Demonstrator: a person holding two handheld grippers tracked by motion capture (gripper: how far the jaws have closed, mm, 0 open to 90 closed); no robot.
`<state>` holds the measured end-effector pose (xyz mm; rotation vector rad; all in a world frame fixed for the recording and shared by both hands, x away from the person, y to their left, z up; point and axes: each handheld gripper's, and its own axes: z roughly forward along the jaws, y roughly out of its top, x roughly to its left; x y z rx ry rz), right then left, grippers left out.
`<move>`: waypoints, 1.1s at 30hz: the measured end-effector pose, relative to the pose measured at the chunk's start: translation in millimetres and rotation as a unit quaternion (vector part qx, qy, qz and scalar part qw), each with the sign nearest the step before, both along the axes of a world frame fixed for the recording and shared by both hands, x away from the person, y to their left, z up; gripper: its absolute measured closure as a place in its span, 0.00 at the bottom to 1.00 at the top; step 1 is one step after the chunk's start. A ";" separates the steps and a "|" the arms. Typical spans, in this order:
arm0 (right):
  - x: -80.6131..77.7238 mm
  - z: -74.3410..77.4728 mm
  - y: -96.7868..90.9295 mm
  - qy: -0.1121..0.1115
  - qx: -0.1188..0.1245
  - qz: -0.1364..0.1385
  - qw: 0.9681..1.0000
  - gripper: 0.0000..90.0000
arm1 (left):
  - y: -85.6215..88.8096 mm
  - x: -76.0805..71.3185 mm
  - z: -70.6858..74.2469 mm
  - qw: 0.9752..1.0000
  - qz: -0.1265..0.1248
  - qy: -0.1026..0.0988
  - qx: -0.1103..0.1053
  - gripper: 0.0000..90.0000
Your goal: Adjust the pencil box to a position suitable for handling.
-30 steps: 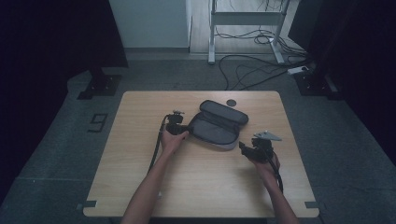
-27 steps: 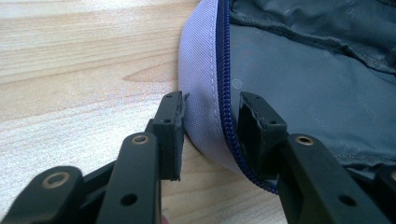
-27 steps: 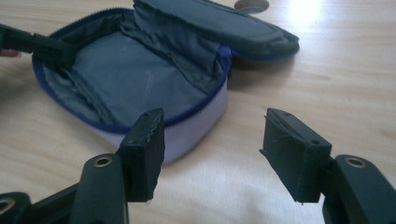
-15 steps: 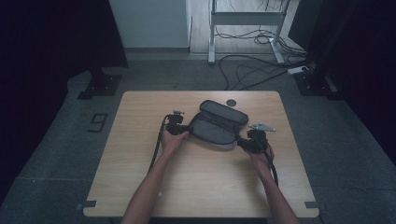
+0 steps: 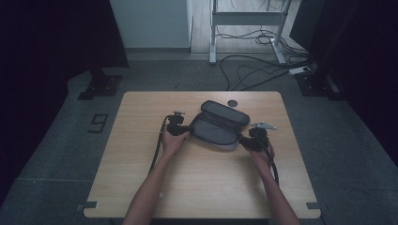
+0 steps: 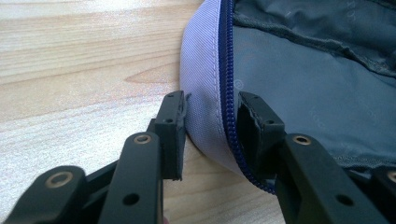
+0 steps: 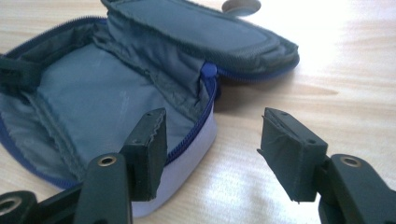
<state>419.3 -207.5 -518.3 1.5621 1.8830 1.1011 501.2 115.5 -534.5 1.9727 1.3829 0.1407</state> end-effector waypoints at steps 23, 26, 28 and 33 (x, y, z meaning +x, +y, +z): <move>29.4 -19.1 8.6 0.043 -0.011 0.010 0.999 0.67 | 0.7 0.2 -0.7 1.000 0.001 -0.002 -0.003 0.71; 30.9 -20.2 10.3 0.045 -0.013 0.015 0.999 0.73 | 0.5 0.4 -0.6 1.000 0.000 -0.003 0.000 0.72; 32.1 -21.7 12.4 0.052 -0.016 0.017 0.998 0.78 | 0.4 0.5 -0.5 1.000 0.000 -0.004 0.003 0.73; 33.5 -21.0 16.7 0.053 -0.040 0.012 0.998 0.90 | -0.6 0.0 -0.4 1.000 0.004 -0.008 0.011 0.79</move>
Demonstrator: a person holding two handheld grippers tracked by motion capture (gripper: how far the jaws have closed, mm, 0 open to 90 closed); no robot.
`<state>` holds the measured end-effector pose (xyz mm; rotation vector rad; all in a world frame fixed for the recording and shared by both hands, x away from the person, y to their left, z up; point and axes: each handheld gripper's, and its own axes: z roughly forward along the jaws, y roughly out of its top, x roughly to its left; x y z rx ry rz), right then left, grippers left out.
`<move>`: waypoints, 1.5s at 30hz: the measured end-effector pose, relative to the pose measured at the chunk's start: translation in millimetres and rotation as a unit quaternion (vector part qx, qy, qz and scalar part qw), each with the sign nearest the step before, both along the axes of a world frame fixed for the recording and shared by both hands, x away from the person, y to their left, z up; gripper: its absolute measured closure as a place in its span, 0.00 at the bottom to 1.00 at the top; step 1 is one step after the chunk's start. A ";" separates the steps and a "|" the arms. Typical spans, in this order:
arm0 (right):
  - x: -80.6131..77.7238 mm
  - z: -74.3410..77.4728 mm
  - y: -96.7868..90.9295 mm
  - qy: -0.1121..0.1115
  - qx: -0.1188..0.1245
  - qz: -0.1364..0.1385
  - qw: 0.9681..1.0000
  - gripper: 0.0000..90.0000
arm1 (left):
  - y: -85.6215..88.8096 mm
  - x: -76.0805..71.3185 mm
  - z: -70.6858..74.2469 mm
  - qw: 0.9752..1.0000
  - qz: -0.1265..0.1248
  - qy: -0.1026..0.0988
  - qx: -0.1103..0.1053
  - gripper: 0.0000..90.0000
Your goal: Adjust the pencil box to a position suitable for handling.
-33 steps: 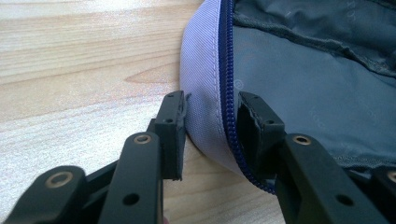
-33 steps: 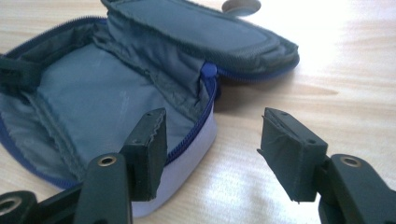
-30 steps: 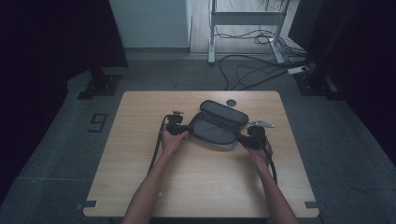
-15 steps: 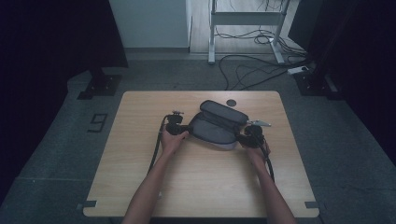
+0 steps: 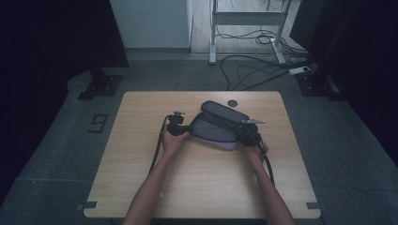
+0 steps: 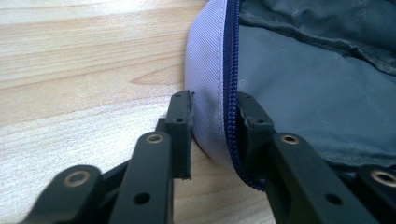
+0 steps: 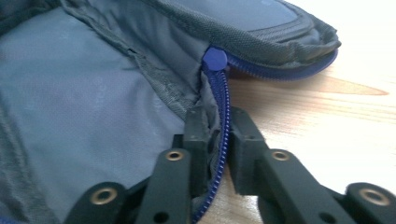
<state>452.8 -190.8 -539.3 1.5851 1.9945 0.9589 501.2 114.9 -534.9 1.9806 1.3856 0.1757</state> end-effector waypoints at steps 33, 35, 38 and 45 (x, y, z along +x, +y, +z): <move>-17.0 31.4 0.6 -0.043 0.011 0.024 0.999 0.95 | 13.2 -9.0 21.7 1.000 -0.007 -0.009 -0.018 0.88; -17.7 32.4 1.3 -0.045 0.011 0.025 0.999 0.95 | 14.5 -9.9 23.7 1.000 -0.008 -0.011 -0.018 0.88; -19.8 35.5 3.3 -0.049 0.011 0.028 0.998 0.95 | 17.0 -12.1 28.2 1.000 -0.007 -0.017 -0.020 0.88; -29.6 48.1 10.5 -0.076 0.003 0.035 0.997 0.95 | 24.0 -17.8 39.7 0.999 -0.004 -0.037 -0.030 0.88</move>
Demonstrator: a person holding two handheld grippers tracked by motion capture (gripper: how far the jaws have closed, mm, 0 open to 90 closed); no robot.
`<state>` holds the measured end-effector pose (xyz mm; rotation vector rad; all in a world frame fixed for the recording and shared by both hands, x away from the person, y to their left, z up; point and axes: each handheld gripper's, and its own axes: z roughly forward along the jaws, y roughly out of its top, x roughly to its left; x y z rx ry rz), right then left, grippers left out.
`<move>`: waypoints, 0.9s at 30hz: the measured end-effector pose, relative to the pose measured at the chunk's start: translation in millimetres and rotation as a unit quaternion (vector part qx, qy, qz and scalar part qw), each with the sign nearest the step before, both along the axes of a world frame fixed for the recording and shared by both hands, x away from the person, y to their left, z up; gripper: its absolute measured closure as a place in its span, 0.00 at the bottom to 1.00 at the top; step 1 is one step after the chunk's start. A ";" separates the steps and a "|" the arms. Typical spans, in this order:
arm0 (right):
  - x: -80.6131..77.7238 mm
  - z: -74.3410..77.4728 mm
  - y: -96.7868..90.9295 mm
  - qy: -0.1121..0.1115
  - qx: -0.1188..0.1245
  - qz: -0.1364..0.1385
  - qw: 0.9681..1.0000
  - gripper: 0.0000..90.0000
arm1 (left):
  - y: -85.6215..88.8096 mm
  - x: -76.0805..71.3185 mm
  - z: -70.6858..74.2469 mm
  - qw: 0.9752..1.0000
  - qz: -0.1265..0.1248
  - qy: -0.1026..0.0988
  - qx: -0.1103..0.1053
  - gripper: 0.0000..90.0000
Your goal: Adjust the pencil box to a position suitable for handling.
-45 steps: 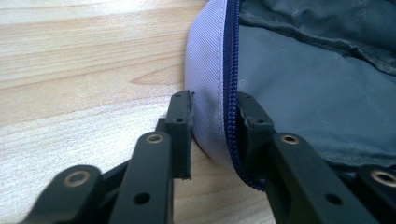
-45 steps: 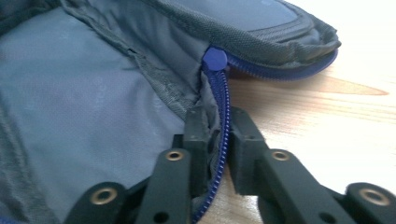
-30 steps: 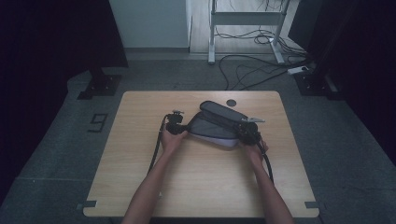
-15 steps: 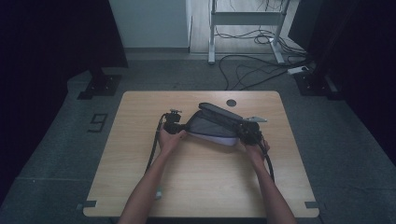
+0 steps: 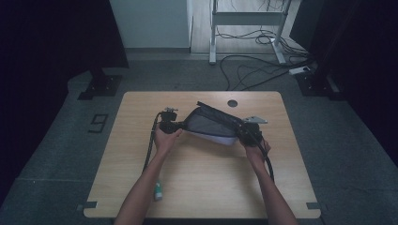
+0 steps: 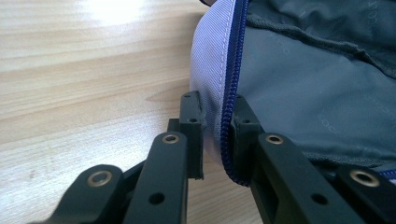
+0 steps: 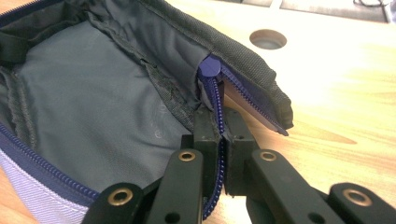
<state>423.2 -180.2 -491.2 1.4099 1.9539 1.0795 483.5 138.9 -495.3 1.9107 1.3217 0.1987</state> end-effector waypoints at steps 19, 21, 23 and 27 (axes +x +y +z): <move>-13.3 15.8 11.3 -0.011 0.012 0.015 1.000 0.95 | 17.7 -16.3 13.5 1.000 0.001 -0.011 -0.010 0.88; -16.7 17.8 13.5 -0.011 0.008 0.015 1.000 0.95 | 19.0 -18.5 14.4 1.000 0.001 -0.012 -0.012 0.88; -20.6 19.2 14.9 -0.014 0.005 0.016 1.000 0.95 | 20.2 -21.5 15.6 1.000 -0.001 -0.013 -0.011 0.88; -25.6 20.2 15.7 -0.017 0.007 0.019 1.000 0.94 | 22.1 -26.5 17.8 1.000 -0.004 -0.015 -0.008 0.88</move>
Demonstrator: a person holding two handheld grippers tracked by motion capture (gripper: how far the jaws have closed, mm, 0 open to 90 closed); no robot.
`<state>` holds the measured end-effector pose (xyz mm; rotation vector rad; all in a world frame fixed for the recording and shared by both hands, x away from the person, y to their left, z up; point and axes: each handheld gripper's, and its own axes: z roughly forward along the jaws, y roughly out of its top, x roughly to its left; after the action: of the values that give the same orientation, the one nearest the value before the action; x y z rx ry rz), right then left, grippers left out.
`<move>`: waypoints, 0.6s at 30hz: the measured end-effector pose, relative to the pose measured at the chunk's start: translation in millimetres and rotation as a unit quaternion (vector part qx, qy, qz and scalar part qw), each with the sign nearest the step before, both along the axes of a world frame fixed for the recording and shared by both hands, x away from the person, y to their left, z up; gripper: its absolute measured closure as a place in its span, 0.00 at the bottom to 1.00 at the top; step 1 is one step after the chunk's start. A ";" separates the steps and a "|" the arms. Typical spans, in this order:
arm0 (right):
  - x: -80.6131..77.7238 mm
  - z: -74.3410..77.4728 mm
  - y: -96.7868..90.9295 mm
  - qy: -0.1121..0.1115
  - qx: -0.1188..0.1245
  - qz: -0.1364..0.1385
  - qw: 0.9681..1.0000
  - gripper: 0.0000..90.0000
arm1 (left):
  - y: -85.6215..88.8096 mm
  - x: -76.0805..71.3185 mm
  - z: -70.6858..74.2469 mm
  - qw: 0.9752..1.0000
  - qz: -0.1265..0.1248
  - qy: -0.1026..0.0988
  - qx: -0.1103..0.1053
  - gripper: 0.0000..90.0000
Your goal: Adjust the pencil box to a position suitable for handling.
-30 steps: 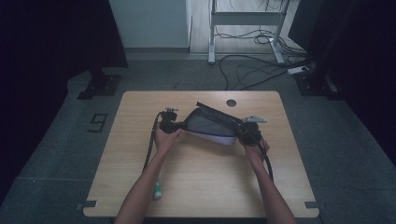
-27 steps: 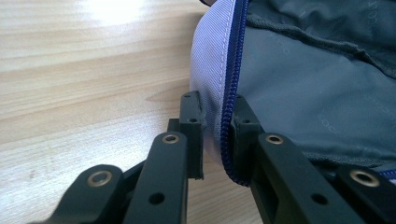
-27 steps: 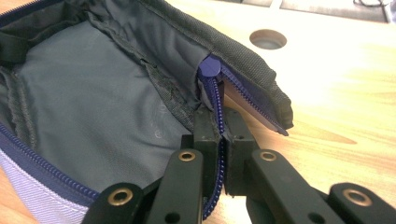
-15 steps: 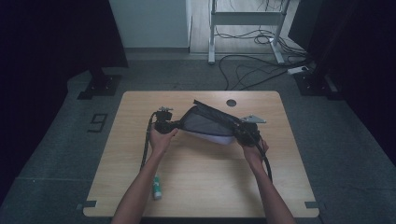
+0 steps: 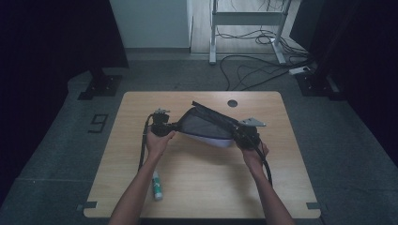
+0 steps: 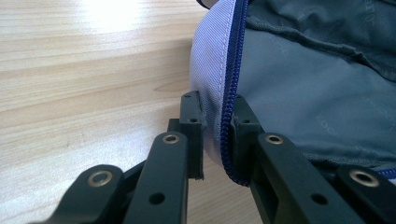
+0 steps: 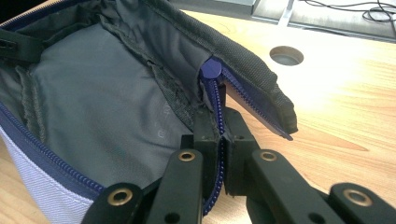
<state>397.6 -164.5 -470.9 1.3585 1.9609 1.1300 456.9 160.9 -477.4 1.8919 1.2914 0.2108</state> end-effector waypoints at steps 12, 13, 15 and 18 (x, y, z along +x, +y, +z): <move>-5.4 0.7 4.8 -0.008 0.007 0.018 1.000 0.94 | 9.1 -13.2 2.4 1.000 0.002 -0.006 0.001 0.88; -6.1 0.8 5.4 -0.009 0.007 0.019 1.000 0.94 | 9.9 -14.1 2.7 1.000 0.001 -0.006 0.001 0.88; -7.1 1.1 5.9 -0.011 0.009 0.020 1.000 0.94 | 11.0 -16.0 3.7 1.000 0.001 -0.006 -0.001 0.88; -8.7 1.8 6.4 -0.011 0.008 0.022 1.000 0.94 | 11.8 -17.8 5.3 1.000 0.000 -0.009 -0.001 0.88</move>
<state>388.8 -158.1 -469.1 1.3117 1.9788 1.1789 439.1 172.8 -472.1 1.8842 1.2793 0.2246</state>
